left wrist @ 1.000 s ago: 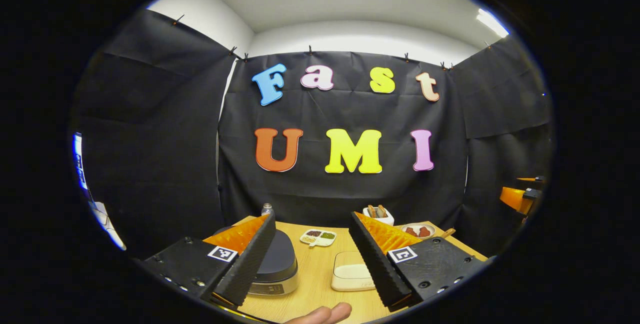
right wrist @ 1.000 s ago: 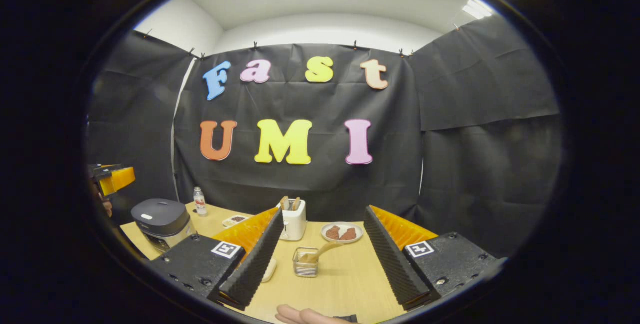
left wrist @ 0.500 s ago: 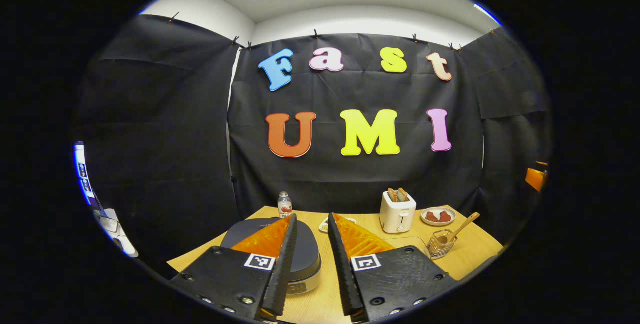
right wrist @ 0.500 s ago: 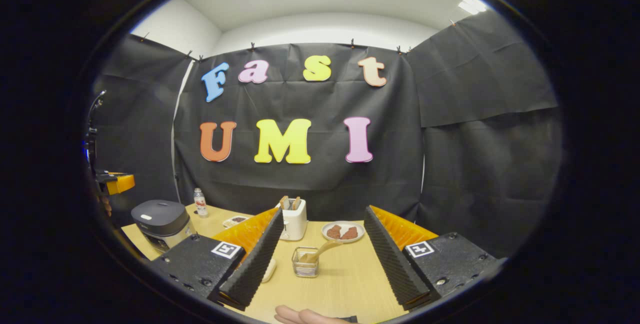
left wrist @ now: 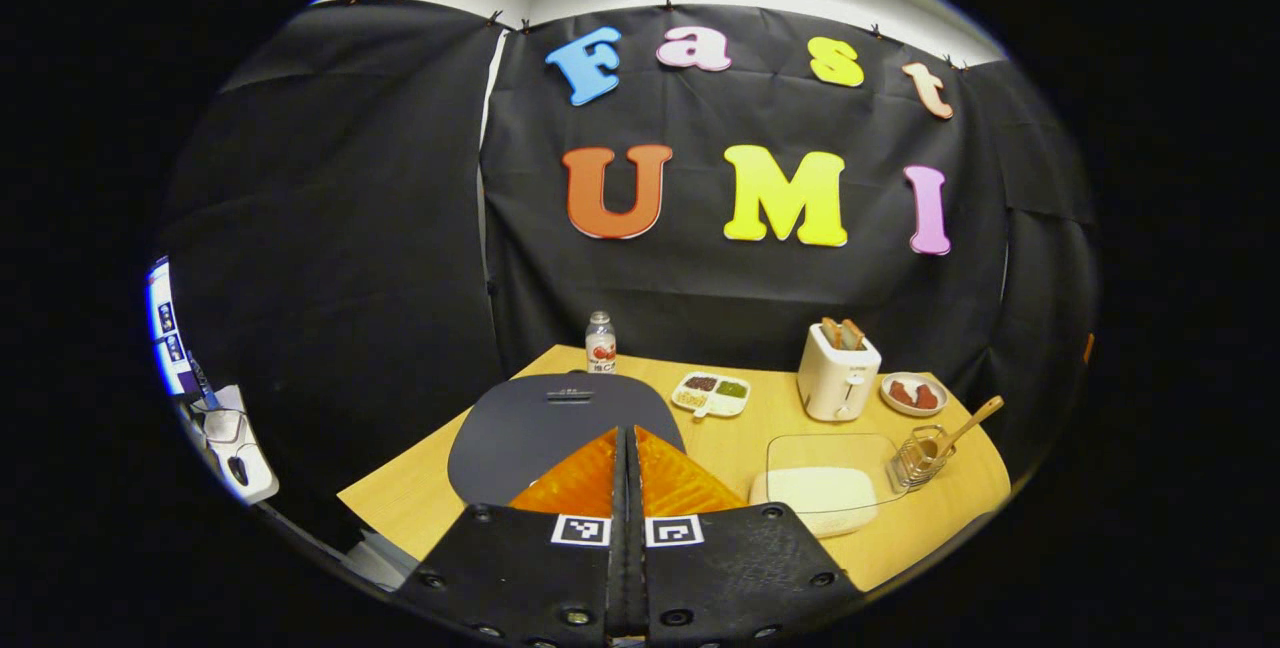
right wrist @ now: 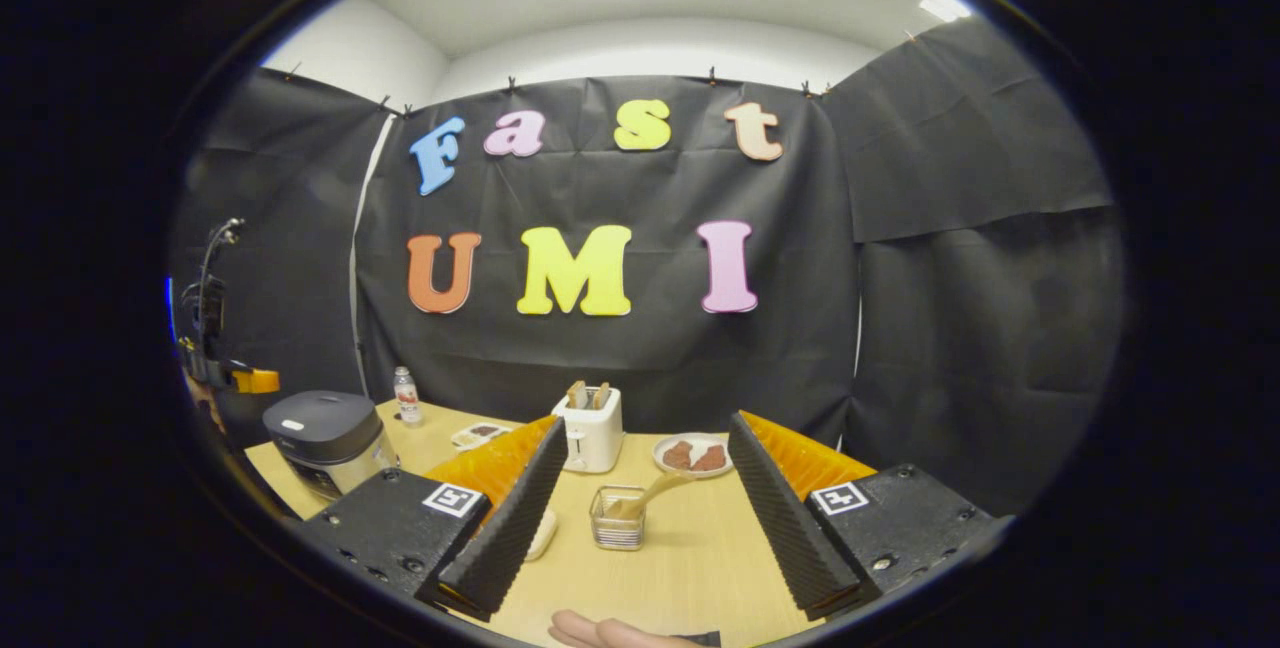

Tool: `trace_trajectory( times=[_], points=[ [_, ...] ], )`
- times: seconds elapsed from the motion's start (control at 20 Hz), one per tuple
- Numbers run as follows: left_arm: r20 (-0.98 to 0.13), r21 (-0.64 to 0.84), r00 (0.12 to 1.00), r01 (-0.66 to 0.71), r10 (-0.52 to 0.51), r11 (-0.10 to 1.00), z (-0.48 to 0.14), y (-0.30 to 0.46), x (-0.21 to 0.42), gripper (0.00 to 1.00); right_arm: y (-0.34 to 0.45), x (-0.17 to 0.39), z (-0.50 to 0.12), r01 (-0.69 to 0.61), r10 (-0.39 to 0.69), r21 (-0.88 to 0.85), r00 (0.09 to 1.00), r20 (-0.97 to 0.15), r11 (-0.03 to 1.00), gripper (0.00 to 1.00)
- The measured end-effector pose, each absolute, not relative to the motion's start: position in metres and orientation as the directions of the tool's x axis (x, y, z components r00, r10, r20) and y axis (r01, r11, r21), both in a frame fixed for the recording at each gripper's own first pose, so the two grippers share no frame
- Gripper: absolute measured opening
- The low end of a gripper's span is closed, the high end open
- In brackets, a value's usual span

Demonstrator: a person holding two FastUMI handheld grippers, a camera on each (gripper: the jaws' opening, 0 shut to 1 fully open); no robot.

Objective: Close the left gripper, press the button to open the rice cooker; take a wooden spoon from the chopstick holder with the right hand, scoop a spoonful of rice and pour it into the rice cooker, then put the wooden spoon back into the chopstick holder.

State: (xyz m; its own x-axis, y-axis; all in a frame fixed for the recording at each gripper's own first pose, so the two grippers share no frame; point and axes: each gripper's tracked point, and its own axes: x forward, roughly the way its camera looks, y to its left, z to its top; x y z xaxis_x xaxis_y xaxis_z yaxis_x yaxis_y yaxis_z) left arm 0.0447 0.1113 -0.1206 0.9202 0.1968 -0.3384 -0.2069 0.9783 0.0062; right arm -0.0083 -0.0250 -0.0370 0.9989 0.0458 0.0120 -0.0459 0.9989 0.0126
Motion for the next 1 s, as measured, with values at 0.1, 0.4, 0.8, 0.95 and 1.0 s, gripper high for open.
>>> trace_trajectory(
  times=[0.1, 0.4, 0.8, 0.95, 1.0],
  points=[
    [-0.406, 0.005, 0.890, -0.226, 0.209, 0.974, -0.142, 0.121, 0.052, 0.07, -0.023, -0.006, -0.041, -0.051, 0.051, 0.008, 0.999, 0.005, 0.999, 1.00],
    [-0.514, -0.019, 0.831, -0.259, 0.213, 0.966, -0.177, 0.138, 0.060, 0.00, -0.031, -0.001, -0.047, -0.052, 0.052, 0.061, 0.999, 0.003, 0.997, 1.00],
    [-0.547, -0.025, 0.811, -0.264, 0.208, 0.964, -0.192, 0.141, 0.057, 0.00, -0.035, 0.000, -0.058, -0.065, 0.066, 0.051, 0.998, -0.014, 0.997, 1.00],
    [-0.564, 0.011, 0.803, -0.223, 0.191, 0.975, -0.199, 0.141, 0.055, 0.00, -0.037, 0.003, -0.060, -0.064, 0.065, 0.051, 0.998, -0.018, 0.997, 1.00],
    [-0.563, 0.007, 0.805, -0.223, 0.188, 0.975, -0.199, 0.141, 0.057, 0.00, -0.038, 0.004, -0.061, -0.063, 0.064, 0.056, 0.998, -0.020, 0.996, 1.00]
  ],
)
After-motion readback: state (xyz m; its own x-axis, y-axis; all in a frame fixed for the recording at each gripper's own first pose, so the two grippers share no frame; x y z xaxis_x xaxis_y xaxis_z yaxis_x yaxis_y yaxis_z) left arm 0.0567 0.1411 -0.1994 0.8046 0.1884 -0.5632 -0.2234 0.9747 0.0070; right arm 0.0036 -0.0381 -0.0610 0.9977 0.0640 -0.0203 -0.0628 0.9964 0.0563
